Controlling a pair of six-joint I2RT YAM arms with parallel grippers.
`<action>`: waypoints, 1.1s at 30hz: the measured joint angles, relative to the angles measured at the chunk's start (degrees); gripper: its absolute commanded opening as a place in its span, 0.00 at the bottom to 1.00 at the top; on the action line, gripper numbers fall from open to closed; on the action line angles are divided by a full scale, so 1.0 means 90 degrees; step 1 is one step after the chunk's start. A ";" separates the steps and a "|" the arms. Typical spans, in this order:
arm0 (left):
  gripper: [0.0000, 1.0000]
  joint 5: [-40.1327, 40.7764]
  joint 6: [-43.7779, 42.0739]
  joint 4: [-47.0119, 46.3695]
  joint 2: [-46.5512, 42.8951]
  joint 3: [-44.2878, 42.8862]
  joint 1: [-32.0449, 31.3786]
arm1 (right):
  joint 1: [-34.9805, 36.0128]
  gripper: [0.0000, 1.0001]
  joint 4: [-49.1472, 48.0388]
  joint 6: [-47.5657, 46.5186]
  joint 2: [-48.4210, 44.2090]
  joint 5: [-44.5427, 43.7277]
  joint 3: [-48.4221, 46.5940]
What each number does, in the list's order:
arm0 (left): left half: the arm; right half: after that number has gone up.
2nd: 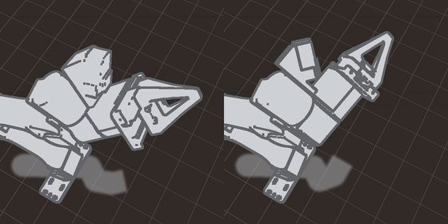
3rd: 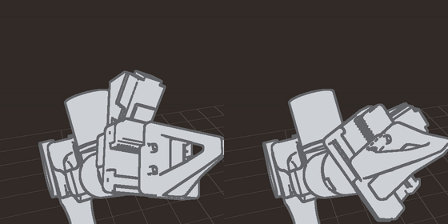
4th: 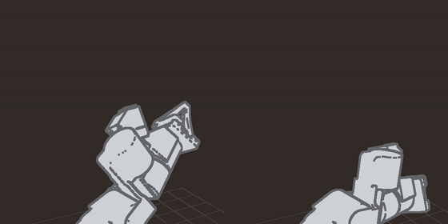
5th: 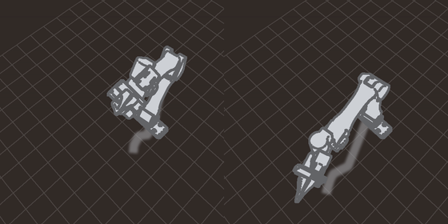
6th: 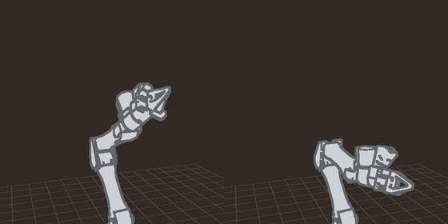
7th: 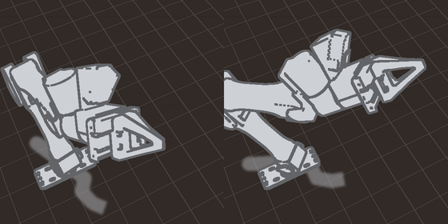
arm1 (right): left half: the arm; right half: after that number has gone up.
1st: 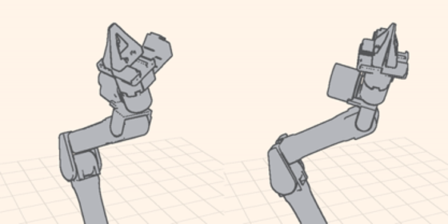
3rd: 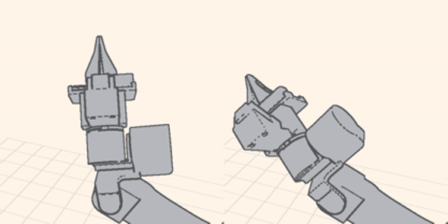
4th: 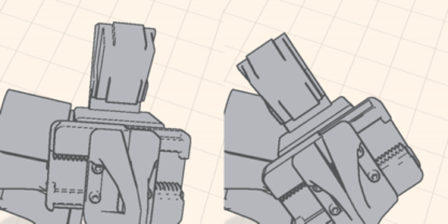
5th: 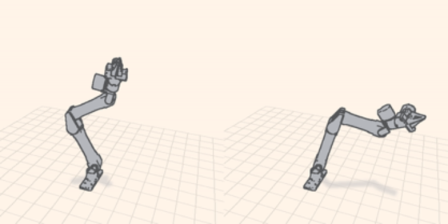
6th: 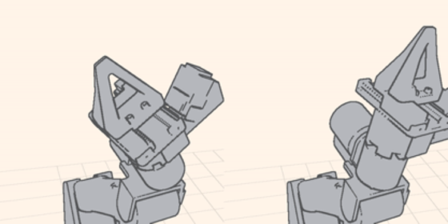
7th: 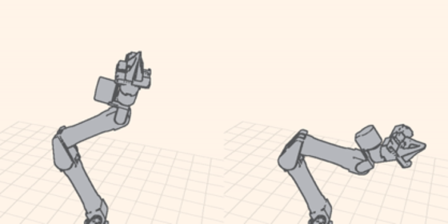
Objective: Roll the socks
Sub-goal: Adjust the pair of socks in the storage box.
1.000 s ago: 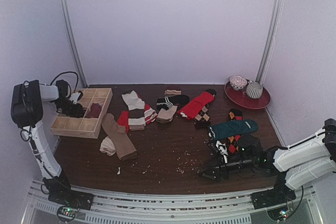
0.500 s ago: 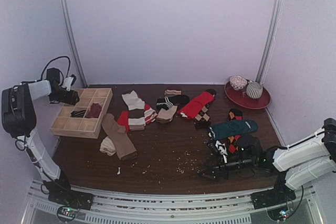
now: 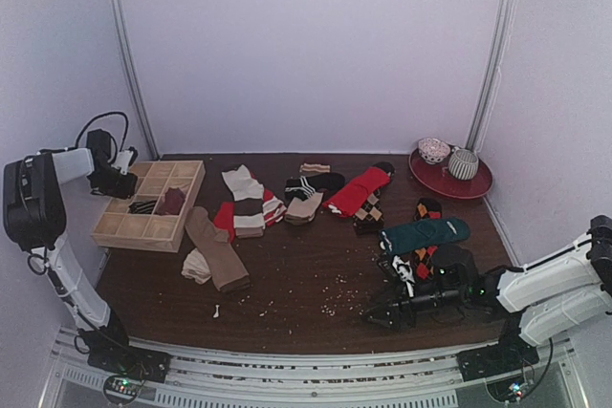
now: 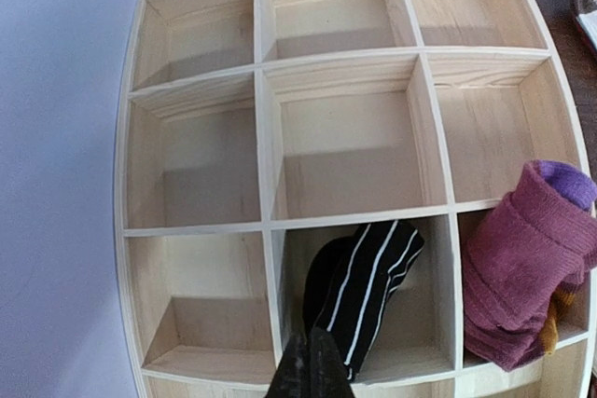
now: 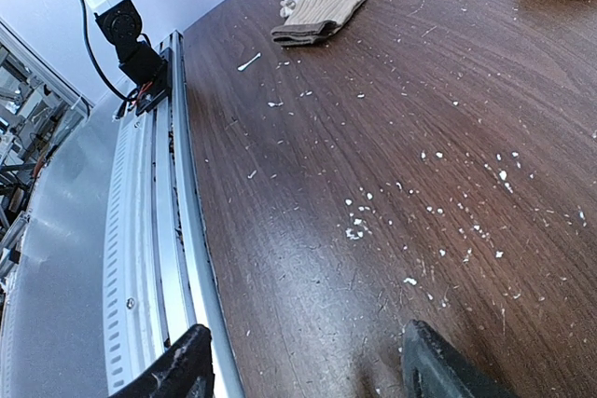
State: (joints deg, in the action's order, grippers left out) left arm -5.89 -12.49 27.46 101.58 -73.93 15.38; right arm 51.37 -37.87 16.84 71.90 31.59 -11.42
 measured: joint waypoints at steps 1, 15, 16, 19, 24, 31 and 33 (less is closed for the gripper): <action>0.00 0.0032 0.0005 0.0053 0.0002 0.0002 0.0000 | 0.0000 0.69 0.0000 0.0000 0.0000 0.0000 0.0000; 0.00 0.0646 0.0015 0.0423 0.0862 -0.0206 -0.0129 | 0.0000 0.69 0.0000 0.0000 -0.0002 0.0000 0.0000; 0.00 0.0721 0.0017 0.0454 0.0925 -0.0260 -0.0143 | 0.0000 0.69 0.0000 0.0000 -0.0002 0.0000 0.0000; 0.02 0.0952 0.0019 0.0478 0.1105 -0.0359 -0.0180 | 0.0000 0.69 0.0002 0.0002 -0.0002 0.0002 0.0000; 0.26 0.1149 0.0032 0.0459 0.1124 -0.0369 -0.0265 | 0.0000 0.69 0.0002 0.0000 0.0000 0.0027 0.0000; 0.55 0.0848 0.0112 0.0406 0.0325 -0.0214 -0.0345 | 0.0000 0.70 0.0022 -0.0022 0.0007 0.0019 -0.0002; 0.63 0.0758 0.0119 0.0299 -0.0153 -0.0197 -0.0335 | 0.0000 0.71 0.0075 -0.0058 -0.0010 -0.0041 -0.0002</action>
State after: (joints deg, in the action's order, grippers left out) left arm 0.93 -11.42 30.15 100.20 -75.70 12.36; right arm 51.37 -37.19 16.32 71.81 31.22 -11.44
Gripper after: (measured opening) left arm 0.539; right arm 0.697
